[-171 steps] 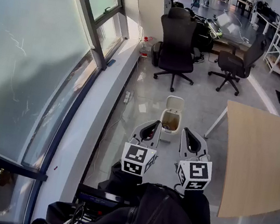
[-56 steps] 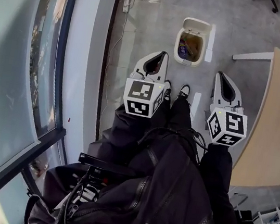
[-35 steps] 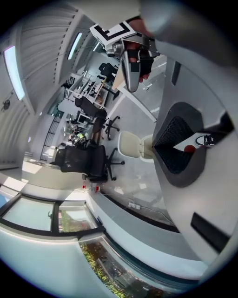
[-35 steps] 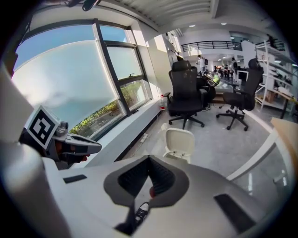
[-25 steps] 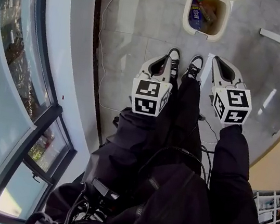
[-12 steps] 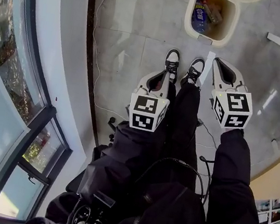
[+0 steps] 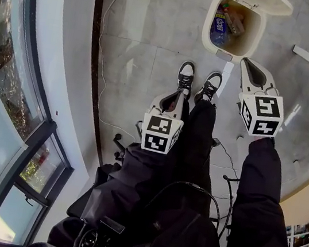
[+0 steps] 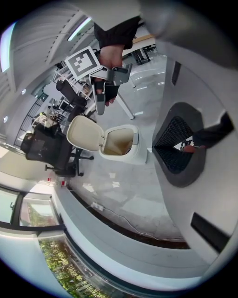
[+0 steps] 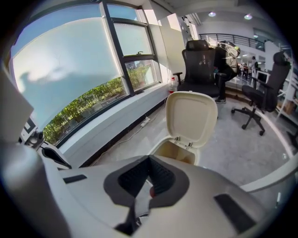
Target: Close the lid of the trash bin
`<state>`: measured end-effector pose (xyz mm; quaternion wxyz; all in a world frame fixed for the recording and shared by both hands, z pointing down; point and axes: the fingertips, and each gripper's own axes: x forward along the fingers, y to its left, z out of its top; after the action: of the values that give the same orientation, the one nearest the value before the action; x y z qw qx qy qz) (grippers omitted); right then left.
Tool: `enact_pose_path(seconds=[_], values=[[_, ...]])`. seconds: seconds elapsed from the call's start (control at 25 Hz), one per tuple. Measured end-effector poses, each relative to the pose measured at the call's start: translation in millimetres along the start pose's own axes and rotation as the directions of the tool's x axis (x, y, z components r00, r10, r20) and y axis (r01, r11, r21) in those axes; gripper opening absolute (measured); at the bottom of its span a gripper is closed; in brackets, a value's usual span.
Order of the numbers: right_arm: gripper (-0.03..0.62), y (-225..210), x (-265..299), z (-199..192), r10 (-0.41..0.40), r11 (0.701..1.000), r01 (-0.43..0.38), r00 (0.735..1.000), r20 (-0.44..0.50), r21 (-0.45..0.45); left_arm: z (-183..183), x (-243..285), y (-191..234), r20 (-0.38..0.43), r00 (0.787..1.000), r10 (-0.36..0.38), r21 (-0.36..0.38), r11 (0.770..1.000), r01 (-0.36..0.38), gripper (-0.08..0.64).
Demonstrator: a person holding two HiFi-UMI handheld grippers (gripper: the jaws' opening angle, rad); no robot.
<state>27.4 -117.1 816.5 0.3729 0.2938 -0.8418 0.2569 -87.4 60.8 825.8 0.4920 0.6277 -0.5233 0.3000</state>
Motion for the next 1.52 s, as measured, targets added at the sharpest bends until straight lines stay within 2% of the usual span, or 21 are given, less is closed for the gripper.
enact_pose_path(seconds=[0.2,0.4,0.6,0.76,0.96,1.08,1.24,1.52], values=[[0.005,-33.0,9.9,35.1,-0.029,0.992,0.032,0.999,0.023,-0.122,4.7,7.6,0.7,-0.004,1.0,-0.008,-0.014,1.0,0.008,0.002],[0.005,-63.0,12.7,94.2,-0.055,0.962,0.072,0.996,0.073,-0.262,9.4,6.9,7.2,-0.006,1.0,-0.002,-0.029,1.0,0.002,0.002],[0.005,-83.0,12.7,142.5,-0.077,0.917,0.108,0.992,0.096,-0.385,8.2,4.8,10.2,-0.01,1.0,-0.003,-0.043,0.999,0.002,0.002],[0.015,-93.3,16.3,162.5,-0.086,0.873,0.112,0.993,0.077,-0.474,7.4,5.0,11.7,-0.012,1.0,-0.004,-0.05,0.999,0.003,0.002],[0.095,-105.4,27.2,164.7,-0.098,0.81,0.069,0.995,-0.017,-0.582,6.5,5.3,12.6,-0.011,1.0,-0.007,-0.059,0.998,0.006,0.002],[0.132,-117.7,36.7,157.9,-0.11,0.801,0.034,0.99,-0.092,-0.597,3.6,5.7,12.2,-0.014,1.0,-0.009,-0.063,0.998,0.008,0.002],[0.149,-127.1,45.0,142.6,-0.109,0.796,-0.029,0.976,-0.189,-0.605,-1.8,5.9,11.1,-0.02,1.0,-0.013,-0.064,0.998,0.012,0.002],[0.167,-108.0,36.1,123.0,-0.079,0.781,-0.071,0.974,-0.211,-0.62,-6.1,4.0,11.9,-0.019,1.0,-0.01,-0.073,0.997,0.009,0.002]])
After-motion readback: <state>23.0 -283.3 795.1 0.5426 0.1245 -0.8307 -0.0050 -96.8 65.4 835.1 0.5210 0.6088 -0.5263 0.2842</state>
